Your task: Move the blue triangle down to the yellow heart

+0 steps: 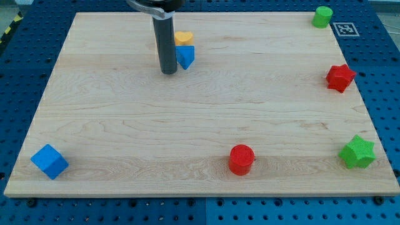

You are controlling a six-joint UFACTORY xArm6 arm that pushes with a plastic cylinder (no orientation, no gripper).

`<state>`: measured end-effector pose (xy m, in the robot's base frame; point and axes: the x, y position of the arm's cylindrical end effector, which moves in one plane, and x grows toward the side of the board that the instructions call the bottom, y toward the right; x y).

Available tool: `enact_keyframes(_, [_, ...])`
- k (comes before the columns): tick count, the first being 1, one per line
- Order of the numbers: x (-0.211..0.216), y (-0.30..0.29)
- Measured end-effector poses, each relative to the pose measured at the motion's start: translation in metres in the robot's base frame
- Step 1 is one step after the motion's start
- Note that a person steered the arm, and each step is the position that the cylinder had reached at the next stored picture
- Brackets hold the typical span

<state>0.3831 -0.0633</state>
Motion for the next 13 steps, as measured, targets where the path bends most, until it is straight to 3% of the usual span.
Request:
enact_keyframes(2, [0.012,0.024])
enact_keyframes(9, [-0.016,0.031])
enact_keyframes(13, [0.002,0.025])
